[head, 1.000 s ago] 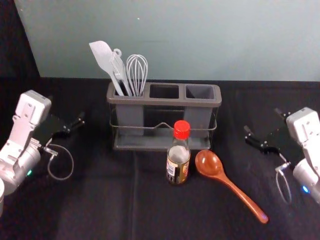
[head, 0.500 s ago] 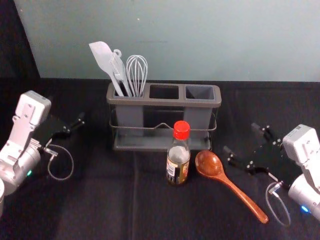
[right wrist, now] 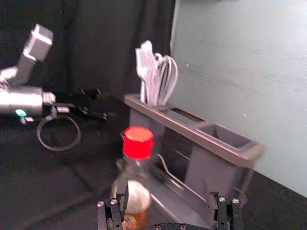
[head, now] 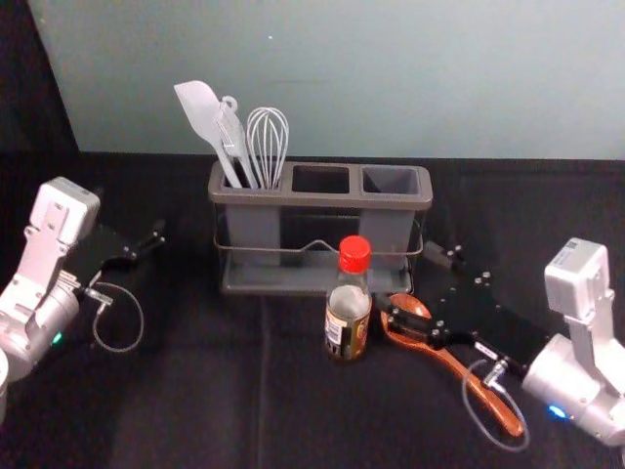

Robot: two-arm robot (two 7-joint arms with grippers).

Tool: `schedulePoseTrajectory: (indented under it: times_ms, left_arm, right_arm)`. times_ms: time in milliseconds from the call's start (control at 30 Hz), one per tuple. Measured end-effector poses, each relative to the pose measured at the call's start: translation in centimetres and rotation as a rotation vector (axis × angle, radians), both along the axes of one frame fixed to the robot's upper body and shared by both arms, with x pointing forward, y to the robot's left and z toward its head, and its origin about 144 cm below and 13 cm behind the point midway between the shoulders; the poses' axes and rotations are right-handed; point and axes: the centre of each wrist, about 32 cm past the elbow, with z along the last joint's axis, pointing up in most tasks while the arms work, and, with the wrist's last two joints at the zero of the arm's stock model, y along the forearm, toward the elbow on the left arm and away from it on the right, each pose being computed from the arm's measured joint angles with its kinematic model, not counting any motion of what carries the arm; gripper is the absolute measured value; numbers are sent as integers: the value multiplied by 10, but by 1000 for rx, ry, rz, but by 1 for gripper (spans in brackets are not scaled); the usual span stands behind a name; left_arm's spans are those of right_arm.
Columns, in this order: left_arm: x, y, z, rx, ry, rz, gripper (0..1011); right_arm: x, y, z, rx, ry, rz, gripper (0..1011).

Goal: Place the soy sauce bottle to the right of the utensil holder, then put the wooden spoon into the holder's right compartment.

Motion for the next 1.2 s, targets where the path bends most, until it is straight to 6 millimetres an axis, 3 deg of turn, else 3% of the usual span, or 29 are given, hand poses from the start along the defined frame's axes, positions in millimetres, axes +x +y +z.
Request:
schedulePoseTrajectory:
  times_ms: [667, 1200]
  left_arm:
    - [0, 0, 0, 0, 0, 0, 1005]
    - [0, 0, 0, 0, 0, 0, 1005]
  right_arm:
    - [38, 39, 4, 122, 58, 84, 1004]
    - [45, 49, 6, 116, 74, 86, 1004]
